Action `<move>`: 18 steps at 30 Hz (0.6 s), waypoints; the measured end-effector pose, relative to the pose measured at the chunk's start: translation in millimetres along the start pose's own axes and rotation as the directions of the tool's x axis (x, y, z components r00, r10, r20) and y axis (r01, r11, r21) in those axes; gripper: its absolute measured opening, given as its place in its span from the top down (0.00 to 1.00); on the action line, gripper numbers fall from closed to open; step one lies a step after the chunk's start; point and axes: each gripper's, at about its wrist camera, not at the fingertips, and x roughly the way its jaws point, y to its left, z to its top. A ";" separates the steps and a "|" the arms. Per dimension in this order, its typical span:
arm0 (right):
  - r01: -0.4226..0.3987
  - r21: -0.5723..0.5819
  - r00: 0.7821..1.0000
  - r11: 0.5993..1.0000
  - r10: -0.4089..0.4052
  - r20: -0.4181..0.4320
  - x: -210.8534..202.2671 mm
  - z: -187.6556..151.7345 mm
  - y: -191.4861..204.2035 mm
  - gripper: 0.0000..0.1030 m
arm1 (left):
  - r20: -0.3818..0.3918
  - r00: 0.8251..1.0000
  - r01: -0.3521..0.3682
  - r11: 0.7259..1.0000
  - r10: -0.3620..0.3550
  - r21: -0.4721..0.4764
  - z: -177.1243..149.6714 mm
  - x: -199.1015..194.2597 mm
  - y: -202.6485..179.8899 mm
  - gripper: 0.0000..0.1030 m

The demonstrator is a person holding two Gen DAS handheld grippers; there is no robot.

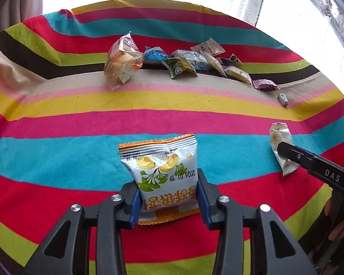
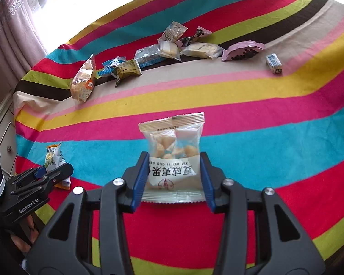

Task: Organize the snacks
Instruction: 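Carry the fruit-print packet and clear cookie bag over to the box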

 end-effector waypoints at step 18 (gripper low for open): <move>-0.019 -0.049 0.999 0.999 0.018 -0.029 -39.8 -38.3 23.0 0.54 | -0.005 1.000 0.004 1.000 -0.004 -0.004 -45.5 -48.2 14.9 0.59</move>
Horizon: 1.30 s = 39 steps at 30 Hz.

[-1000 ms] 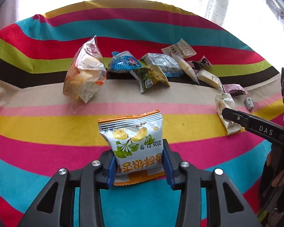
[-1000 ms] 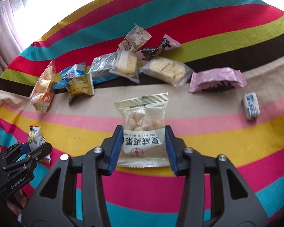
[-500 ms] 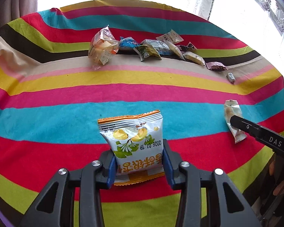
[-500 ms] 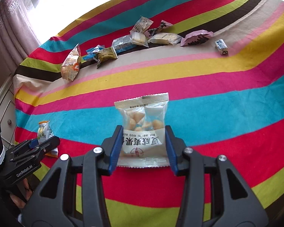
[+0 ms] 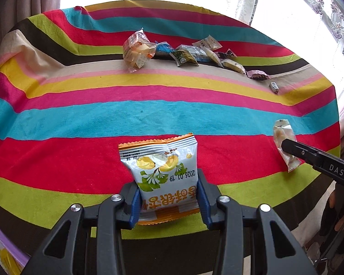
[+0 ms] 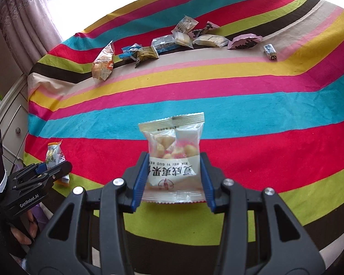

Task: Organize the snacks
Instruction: 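Carry the fruit-print packet and clear cookie bag over to the box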

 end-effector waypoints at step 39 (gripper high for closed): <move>-0.292 -0.430 0.956 0.854 0.261 -0.131 -25.0 -44.2 201.7 0.54 | 0.100 0.992 -0.059 0.985 0.076 -0.160 -66.6 -125.2 113.0 0.59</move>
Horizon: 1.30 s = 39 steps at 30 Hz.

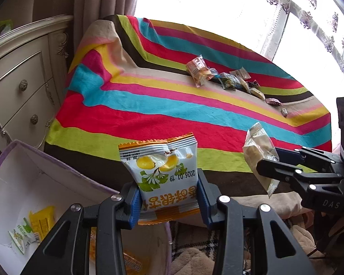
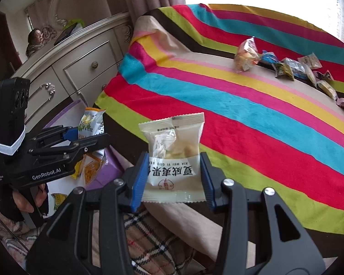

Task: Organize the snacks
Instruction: 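Carry the fruit-print packet and clear cookie bag over to the box, then open both grippers to drop the two packets into the box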

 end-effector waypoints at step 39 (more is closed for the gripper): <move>-0.166 -0.074 0.986 0.983 0.166 -0.014 34.0 12.3 39.1 0.24 | 0.022 0.969 -0.236 0.949 0.245 -0.208 1.0 -26.8 76.2 0.18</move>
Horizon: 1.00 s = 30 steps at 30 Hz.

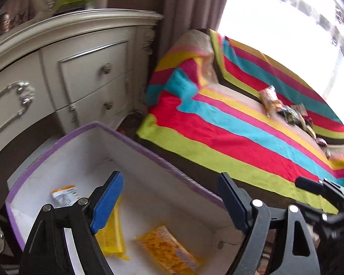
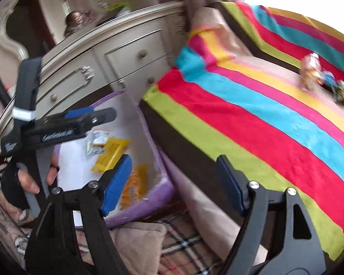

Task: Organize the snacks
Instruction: 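Open both grippers to drop the two packets into the box, then grasp the clear orange-print bread bag with left while right grasps small white-blue candy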

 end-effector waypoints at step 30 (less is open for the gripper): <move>0.640 0.504 0.726 0.581 -0.673 -0.146 -118.3 -42.8 -435.4 0.22 | -0.078 0.989 0.134 0.976 -0.123 0.171 176.8 287.4 -304.4 0.18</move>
